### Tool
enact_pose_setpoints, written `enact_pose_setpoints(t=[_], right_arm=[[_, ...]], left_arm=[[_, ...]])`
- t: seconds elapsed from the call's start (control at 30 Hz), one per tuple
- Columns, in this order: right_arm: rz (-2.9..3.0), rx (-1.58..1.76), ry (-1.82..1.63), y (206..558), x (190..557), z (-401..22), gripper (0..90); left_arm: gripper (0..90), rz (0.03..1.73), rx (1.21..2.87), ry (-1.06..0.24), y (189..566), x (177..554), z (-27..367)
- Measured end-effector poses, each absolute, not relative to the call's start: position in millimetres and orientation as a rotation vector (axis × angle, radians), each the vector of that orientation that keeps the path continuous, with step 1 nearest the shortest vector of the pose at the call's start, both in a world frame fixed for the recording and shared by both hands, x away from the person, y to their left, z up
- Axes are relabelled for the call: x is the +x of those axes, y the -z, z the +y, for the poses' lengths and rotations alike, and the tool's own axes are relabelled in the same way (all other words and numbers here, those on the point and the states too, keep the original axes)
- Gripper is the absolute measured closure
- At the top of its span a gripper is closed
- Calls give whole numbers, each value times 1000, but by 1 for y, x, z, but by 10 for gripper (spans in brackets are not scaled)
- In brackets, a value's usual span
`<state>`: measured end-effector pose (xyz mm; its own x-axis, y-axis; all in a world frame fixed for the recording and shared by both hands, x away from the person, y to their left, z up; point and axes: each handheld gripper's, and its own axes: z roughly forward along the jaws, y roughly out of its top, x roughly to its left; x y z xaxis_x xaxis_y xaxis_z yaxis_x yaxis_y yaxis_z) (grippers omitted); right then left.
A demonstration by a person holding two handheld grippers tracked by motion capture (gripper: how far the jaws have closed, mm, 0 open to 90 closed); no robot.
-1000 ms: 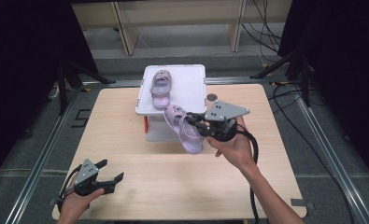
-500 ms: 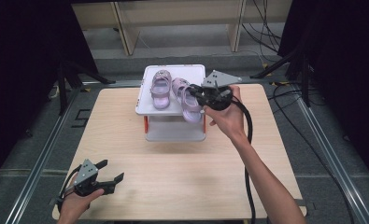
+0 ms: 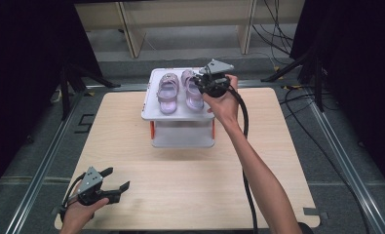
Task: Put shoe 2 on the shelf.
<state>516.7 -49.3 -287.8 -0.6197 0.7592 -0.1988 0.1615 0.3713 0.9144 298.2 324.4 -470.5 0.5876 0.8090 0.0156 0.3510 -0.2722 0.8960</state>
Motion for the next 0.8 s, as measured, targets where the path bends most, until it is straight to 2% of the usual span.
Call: enact_pose_setpoints(t=[0.4,0.6,0.8], right_arm=[[2021,833,-1122,299,543,-28,829],[2030,770,-1043,304,543,-17,823],[2032,808,-1077,307,543,-13,777]], left_arm=[[159,942,1863,-603,469,297,324],[159,928,1860,-605,468,297,324],[160,928,1857,-608,469,297,324]])
